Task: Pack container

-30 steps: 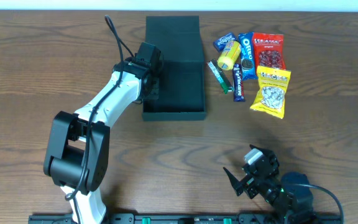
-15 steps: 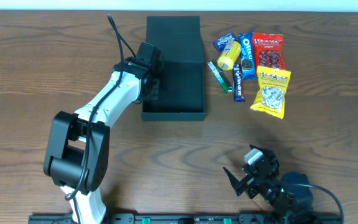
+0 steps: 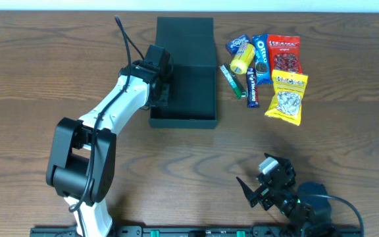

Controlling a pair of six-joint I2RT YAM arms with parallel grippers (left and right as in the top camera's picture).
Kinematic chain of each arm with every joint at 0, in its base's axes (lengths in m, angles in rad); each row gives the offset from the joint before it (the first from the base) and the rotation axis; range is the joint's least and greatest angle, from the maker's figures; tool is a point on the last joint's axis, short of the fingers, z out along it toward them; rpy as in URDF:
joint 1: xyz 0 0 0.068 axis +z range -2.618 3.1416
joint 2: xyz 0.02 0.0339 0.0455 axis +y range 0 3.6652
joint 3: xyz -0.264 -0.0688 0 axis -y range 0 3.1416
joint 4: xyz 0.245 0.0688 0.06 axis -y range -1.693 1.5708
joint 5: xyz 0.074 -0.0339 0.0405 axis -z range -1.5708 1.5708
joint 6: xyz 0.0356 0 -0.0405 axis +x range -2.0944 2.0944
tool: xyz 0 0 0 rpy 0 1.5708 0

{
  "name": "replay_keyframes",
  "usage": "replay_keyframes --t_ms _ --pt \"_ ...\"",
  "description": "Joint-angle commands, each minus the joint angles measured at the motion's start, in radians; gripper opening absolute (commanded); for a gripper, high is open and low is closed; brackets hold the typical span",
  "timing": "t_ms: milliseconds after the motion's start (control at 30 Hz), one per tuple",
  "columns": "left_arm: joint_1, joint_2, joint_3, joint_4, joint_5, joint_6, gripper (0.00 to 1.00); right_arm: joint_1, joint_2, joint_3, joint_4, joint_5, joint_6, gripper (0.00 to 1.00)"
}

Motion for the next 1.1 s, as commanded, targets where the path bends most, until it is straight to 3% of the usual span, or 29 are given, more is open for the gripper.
replay_keyframes --t_ms 0,100,200,467,867,1067 --pt "0.002 -0.021 0.062 -0.031 0.014 -0.013 0.71 0.007 -0.006 -0.004 0.000 -0.001 -0.013 0.99" --pt "0.002 -0.064 0.116 -0.069 0.014 -0.013 0.80 0.007 -0.006 -0.004 0.000 -0.001 -0.013 0.99" --pt "0.002 -0.124 0.151 -0.091 0.017 -0.013 0.97 0.007 -0.006 -0.004 0.000 -0.001 -0.013 0.99" --pt "0.002 -0.308 0.156 -0.117 0.076 0.011 0.96 0.007 -0.006 -0.004 0.000 -0.001 -0.013 0.99" --pt "0.002 -0.335 0.153 -0.241 0.109 0.019 0.95 0.007 -0.006 -0.004 0.018 0.006 -0.012 0.99" --pt "0.002 -0.335 0.153 -0.265 0.110 0.018 0.96 0.007 -0.006 -0.004 0.240 -0.359 0.261 0.99"
